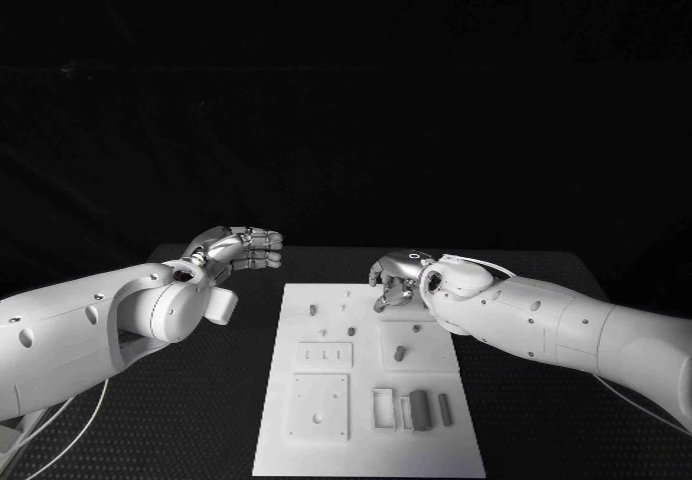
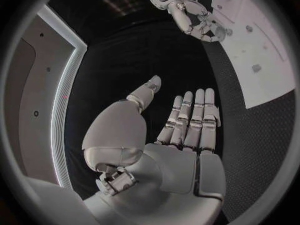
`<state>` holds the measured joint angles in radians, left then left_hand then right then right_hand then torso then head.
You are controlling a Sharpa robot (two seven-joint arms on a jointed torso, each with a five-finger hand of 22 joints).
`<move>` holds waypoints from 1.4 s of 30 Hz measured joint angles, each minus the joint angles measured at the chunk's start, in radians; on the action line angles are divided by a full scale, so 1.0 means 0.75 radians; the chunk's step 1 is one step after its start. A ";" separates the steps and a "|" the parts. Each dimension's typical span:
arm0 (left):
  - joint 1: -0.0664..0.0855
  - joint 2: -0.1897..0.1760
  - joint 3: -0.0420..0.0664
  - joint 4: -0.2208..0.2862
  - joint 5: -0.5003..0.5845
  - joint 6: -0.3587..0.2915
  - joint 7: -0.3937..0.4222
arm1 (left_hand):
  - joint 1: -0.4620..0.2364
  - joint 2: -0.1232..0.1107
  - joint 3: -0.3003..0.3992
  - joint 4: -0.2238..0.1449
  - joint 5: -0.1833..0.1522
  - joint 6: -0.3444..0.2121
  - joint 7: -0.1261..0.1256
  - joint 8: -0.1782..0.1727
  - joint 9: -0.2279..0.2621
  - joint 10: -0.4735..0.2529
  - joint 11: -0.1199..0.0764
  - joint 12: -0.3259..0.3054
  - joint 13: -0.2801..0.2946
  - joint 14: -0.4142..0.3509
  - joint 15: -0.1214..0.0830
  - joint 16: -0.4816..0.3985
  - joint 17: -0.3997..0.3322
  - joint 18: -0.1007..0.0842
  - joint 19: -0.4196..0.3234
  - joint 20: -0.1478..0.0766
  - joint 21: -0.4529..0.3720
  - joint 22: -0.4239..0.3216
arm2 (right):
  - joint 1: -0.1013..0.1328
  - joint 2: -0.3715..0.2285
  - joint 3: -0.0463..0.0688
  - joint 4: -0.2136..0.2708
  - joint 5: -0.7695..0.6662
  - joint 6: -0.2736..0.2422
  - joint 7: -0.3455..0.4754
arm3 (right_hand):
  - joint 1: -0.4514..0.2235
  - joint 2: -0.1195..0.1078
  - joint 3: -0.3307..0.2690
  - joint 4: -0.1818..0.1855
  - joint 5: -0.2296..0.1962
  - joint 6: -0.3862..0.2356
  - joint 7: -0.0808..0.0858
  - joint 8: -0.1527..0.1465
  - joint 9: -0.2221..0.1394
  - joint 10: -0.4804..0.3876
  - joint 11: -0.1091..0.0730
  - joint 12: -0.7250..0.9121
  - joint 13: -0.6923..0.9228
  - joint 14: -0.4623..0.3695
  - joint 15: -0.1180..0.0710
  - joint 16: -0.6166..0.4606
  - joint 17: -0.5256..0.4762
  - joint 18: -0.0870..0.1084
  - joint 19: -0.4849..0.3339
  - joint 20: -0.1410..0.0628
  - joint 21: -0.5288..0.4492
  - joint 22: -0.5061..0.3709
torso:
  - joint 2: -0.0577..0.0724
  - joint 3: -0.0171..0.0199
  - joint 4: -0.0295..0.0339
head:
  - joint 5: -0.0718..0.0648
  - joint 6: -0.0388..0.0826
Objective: Assemble the parts on the task board
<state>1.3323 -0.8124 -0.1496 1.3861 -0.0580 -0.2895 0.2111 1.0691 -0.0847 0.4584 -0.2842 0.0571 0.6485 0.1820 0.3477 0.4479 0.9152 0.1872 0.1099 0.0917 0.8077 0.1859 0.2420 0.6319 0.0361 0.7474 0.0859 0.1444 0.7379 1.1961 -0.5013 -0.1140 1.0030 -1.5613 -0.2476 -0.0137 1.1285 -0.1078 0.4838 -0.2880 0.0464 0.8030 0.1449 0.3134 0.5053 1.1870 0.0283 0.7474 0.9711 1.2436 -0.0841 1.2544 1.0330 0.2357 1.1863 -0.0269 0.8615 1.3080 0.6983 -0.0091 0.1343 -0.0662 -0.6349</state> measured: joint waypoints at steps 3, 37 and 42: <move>0.000 -0.001 0.000 0.002 0.000 0.002 0.000 | 0.000 0.000 0.000 0.000 0.000 0.000 0.000 0.000 0.000 0.000 0.000 0.000 0.000 0.000 0.000 0.000 0.000 0.000 0.000 0.000 0.000 0.000 | -0.002 0.001 0.000 -0.012 -0.001 0.012 -0.005 | -0.005 -0.001 0.000 0.000 0.000 0.000 0.000 -0.003 0.000 0.012 -0.002 0.000 0.008 0.003 0.003 0.007 0.002 -0.001 -0.002 -0.002 0.010 0.000 | 0.007 -0.0009 0.0027 | -0.003 0.005; 0.000 -0.002 0.000 -0.004 -0.002 0.005 -0.001 | 0.000 0.000 0.000 0.000 0.000 0.000 0.000 -0.006 -0.005 0.000 0.000 -0.013 -0.004 0.000 0.000 -0.005 0.000 -0.008 0.000 0.000 0.000 0.001 | -0.004 -0.003 -0.002 -0.032 -0.021 0.092 -0.014 | -0.042 0.047 0.036 0.000 0.000 0.038 -0.014 -0.006 0.017 0.052 -0.014 0.011 0.063 0.021 -0.002 0.050 0.014 -0.006 0.002 -0.016 0.060 0.000 | 0.061 -0.0009 0.0197 | -0.018 0.023; 0.000 -0.001 0.000 -0.007 -0.002 0.005 -0.001 | 0.000 0.000 0.000 0.000 0.000 0.000 0.000 -0.006 -0.005 0.000 0.000 -0.014 -0.004 0.000 0.000 -0.005 -0.001 -0.009 0.000 0.000 0.000 0.001 | -0.002 -0.005 -0.001 -0.032 -0.021 0.093 -0.010 | -0.040 0.071 0.040 -0.004 0.000 0.049 -0.019 -0.011 0.018 0.054 -0.015 0.011 0.069 0.025 -0.006 0.055 0.016 -0.006 0.002 -0.016 0.068 0.000 | 0.064 -0.0009 0.0197 | -0.017 0.021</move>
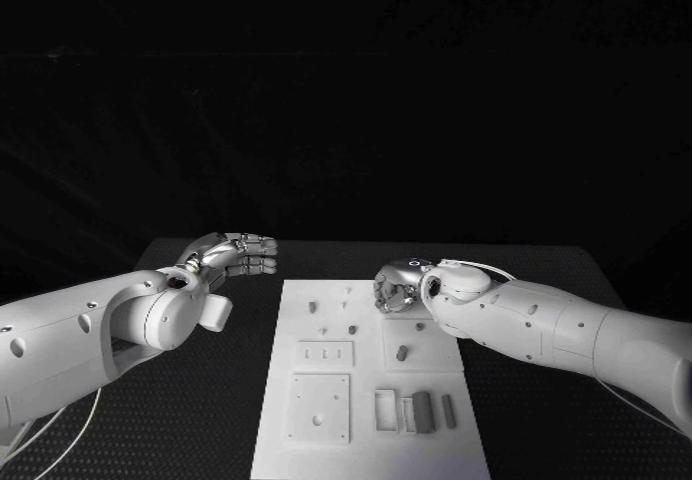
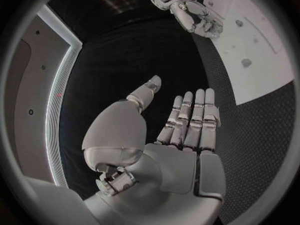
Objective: Assemble the parts on the task board
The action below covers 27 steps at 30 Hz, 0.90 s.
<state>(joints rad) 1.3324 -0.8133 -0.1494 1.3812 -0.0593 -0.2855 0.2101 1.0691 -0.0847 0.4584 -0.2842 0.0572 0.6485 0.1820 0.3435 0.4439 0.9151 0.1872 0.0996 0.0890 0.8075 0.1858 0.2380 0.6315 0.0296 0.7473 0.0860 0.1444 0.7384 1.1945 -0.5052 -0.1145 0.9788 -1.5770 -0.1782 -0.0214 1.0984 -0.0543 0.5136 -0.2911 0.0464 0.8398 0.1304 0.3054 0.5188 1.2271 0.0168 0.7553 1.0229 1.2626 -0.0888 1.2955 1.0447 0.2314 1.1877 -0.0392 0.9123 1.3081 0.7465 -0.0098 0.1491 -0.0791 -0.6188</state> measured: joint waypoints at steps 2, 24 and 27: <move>0.000 0.000 0.000 -0.001 0.000 0.000 0.000 | 0.000 0.000 0.000 0.000 0.000 0.000 0.000 0.000 -0.001 0.000 0.000 0.000 0.000 0.000 0.000 0.000 0.000 0.000 0.000 0.000 -0.005 0.000 | 0.001 0.000 0.001 0.000 0.000 0.000 0.001 | 0.004 0.004 0.006 -0.003 0.000 0.009 0.000 -0.002 0.001 0.003 -0.004 0.000 0.003 0.000 0.000 0.005 0.000 0.000 -0.003 -0.003 0.000 0.000 | 0.002 0.0000 -0.0001 | -0.002 -0.002; 0.000 0.001 0.000 -0.005 0.000 0.003 -0.002 | -0.005 0.005 -0.003 0.003 0.000 0.000 0.000 -0.005 -0.003 -0.003 0.003 -0.005 -0.001 0.000 0.000 0.000 -0.001 0.002 0.000 0.000 -0.005 0.001 | 0.001 0.001 0.003 0.005 -0.003 -0.038 -0.010 | -0.003 0.043 0.153 0.021 -0.005 0.118 -0.036 0.011 0.016 0.037 -0.027 -0.033 0.032 0.003 -0.018 0.015 -0.007 0.000 -0.012 -0.007 0.028 0.000 | 0.012 -0.0003 0.0005 | -0.002 0.006; 0.000 0.001 0.000 -0.005 0.000 0.003 -0.002 | -0.005 0.005 -0.003 0.003 0.000 0.000 0.000 -0.005 -0.003 -0.003 0.003 -0.005 -0.001 0.000 0.000 0.000 -0.001 0.012 0.000 0.000 -0.005 0.001 | -0.001 0.001 0.002 0.014 -0.004 -0.057 -0.023 | -0.017 0.049 0.155 0.022 0.000 0.118 -0.036 0.011 0.014 0.037 -0.028 -0.033 0.034 0.007 -0.022 0.015 -0.007 0.000 -0.012 -0.007 0.028 0.000 | 0.013 -0.0001 -0.0003 | -0.002 0.007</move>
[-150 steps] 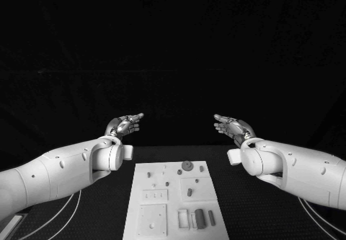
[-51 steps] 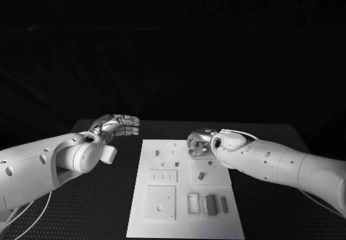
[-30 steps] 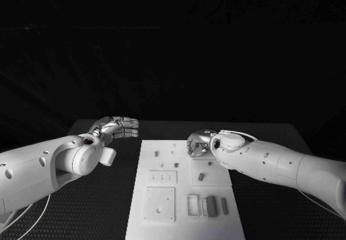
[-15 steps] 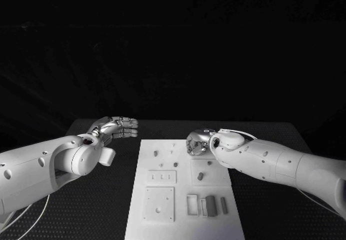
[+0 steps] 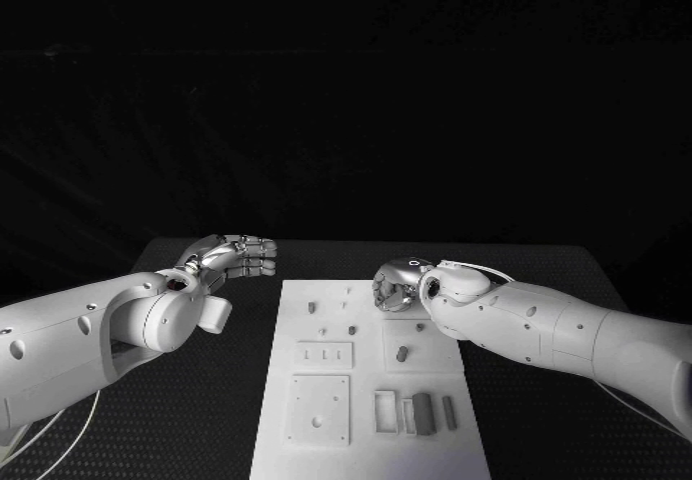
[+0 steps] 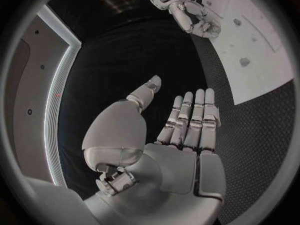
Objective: Assemble the parts on the task board
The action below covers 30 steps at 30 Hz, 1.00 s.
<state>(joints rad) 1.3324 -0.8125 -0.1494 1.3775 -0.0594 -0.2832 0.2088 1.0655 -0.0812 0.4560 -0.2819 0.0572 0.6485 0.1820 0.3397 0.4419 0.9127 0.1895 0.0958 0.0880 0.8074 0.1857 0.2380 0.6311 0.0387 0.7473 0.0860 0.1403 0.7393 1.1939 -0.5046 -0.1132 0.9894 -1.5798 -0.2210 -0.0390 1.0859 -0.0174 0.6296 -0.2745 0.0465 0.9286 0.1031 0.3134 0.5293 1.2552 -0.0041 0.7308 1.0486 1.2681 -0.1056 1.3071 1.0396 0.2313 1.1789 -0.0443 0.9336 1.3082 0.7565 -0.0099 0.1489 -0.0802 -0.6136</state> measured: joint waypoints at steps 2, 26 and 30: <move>0.000 0.000 0.000 0.000 0.000 0.000 0.000 | 0.000 0.000 0.000 0.000 0.000 0.000 0.000 0.000 0.000 0.000 0.000 0.000 0.000 0.000 0.000 0.000 0.000 0.000 0.000 0.000 0.000 0.000 | -0.002 -0.002 -0.001 0.011 -0.001 -0.015 -0.014 | -0.001 0.001 0.000 0.000 0.000 0.000 0.000 0.002 0.000 0.004 -0.004 0.000 0.001 0.000 0.000 0.000 -0.001 0.000 0.000 0.000 0.000 0.000 | 0.001 -0.0001 -0.0003 | 0.000 0.001; 0.000 0.003 0.000 -0.001 0.000 0.001 -0.001 | 0.000 0.000 0.000 0.000 0.000 0.000 0.000 0.000 -0.001 0.000 0.000 0.000 -0.001 0.000 0.000 0.000 0.000 -0.001 0.000 0.000 0.000 0.001 | 0.003 0.083 -0.002 0.046 -0.034 -0.195 -0.176 | -0.030 -0.030 0.016 0.009 0.000 0.019 -0.002 0.004 0.009 0.023 -0.004 -0.010 0.013 0.012 -0.010 0.005 -0.006 0.000 0.020 -0.005 0.012 0.000 | 0.006 -0.0019 0.0026 | -0.005 0.019; 0.000 0.007 0.000 -0.002 0.000 0.002 -0.002 | 0.000 0.000 0.000 0.000 0.000 0.000 0.000 0.000 -0.001 0.000 0.000 0.000 -0.001 0.000 0.000 0.000 0.000 -0.002 0.000 0.000 0.000 0.001 | 0.004 0.091 -0.002 0.046 -0.040 -0.216 -0.200 | -0.030 -0.030 0.020 0.013 0.000 0.019 -0.002 0.004 0.009 0.023 -0.004 -0.010 0.012 0.012 -0.010 0.005 -0.006 0.000 0.020 -0.005 0.012 0.000 | 0.007 -0.0017 0.0009 | -0.006 0.022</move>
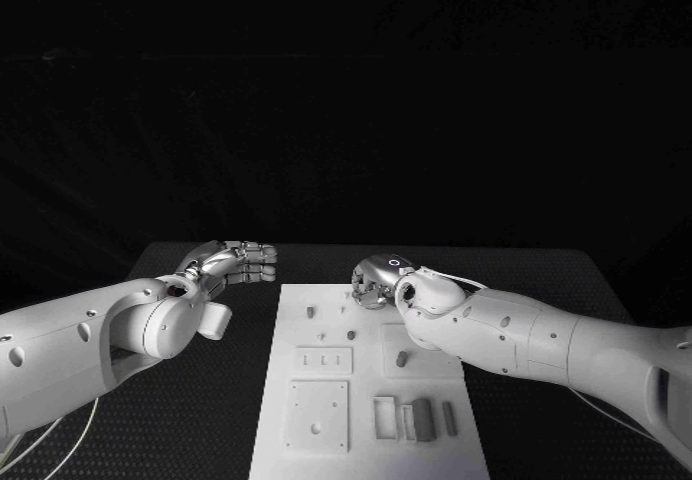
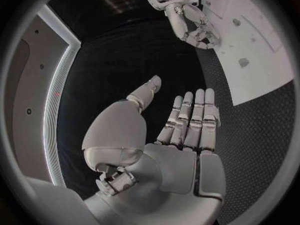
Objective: Assemble the parts on the task board
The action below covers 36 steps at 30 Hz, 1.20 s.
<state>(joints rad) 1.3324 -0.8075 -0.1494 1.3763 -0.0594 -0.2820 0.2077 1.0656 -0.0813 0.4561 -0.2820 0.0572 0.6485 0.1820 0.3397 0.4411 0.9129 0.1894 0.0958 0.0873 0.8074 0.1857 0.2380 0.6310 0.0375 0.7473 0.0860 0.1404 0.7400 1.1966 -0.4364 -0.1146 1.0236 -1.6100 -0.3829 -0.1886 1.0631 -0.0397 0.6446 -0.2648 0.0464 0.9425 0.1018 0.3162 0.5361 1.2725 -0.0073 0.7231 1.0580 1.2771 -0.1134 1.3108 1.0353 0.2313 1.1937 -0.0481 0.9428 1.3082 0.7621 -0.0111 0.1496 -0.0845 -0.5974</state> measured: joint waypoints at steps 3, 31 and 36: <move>0.000 0.003 0.000 -0.003 0.000 0.000 0.000 | 0.000 0.000 0.000 0.000 0.000 0.000 0.000 0.000 0.000 0.000 0.000 0.000 0.000 0.000 0.000 0.000 0.000 0.000 0.000 0.000 0.000 0.000 | 0.000 0.008 0.000 -0.004 -0.003 -0.010 -0.014 | 0.000 0.000 0.000 0.000 0.000 0.000 0.000 0.000 0.000 0.000 0.000 -0.005 0.002 0.000 0.000 0.005 -0.001 0.000 0.000 0.000 0.000 0.000 | 0.001 0.0005 -0.0001 | 0.000 0.002; 0.000 0.030 0.000 -0.024 0.000 0.005 0.000 | -0.010 0.010 0.000 0.000 0.000 0.000 0.000 -0.005 -0.003 0.000 0.000 -0.005 -0.001 0.000 0.000 -0.008 0.000 -0.009 0.000 0.000 0.000 0.001 | -0.001 0.103 0.000 -0.084 -0.008 -0.015 -0.049 | -0.008 -0.009 0.004 -0.004 0.000 0.000 0.001 -0.008 -0.002 0.009 0.000 -0.005 0.004 0.002 0.003 0.005 -0.002 0.000 0.007 -0.002 0.000 0.000 | 0.003 0.0001 -0.0001 | 0.021 0.009; 0.000 0.027 0.000 -0.020 0.000 0.006 0.000 | -0.010 0.010 -0.007 0.000 0.000 0.000 0.000 -0.005 -0.003 0.000 0.000 -0.005 -0.001 0.000 0.000 -0.008 0.000 -0.010 0.000 0.000 0.000 0.001 | -0.001 0.106 -0.001 -0.081 -0.008 -0.011 -0.050 | -0.008 -0.009 0.004 -0.004 0.000 0.000 0.001 -0.008 -0.002 0.009 0.000 -0.005 0.004 0.004 0.004 0.005 -0.004 0.000 0.009 0.000 0.000 0.000 | 0.004 -0.0006 0.0010 | 0.021 0.007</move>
<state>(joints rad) 1.3324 -0.7873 -0.1494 1.3612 -0.0592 -0.2776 0.2073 1.0578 -0.0735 0.4507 -0.2822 0.0572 0.6485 0.1820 0.3359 0.4391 0.9130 0.1893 0.0924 0.0866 0.8074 0.1857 0.2322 0.6310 0.0303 0.7473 0.0860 0.1404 0.7406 1.1955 -0.3568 -0.1151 0.9625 -1.6162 -0.3910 -0.2263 1.0569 -0.0463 0.6475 -0.2676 0.0463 0.9422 0.1023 0.3104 0.5343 1.2797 -0.0073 0.7192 1.0610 1.2801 -0.1103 1.3146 1.0326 0.2312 1.2007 -0.0480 0.9427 1.3082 0.7651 -0.0116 0.1503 -0.0685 -0.5918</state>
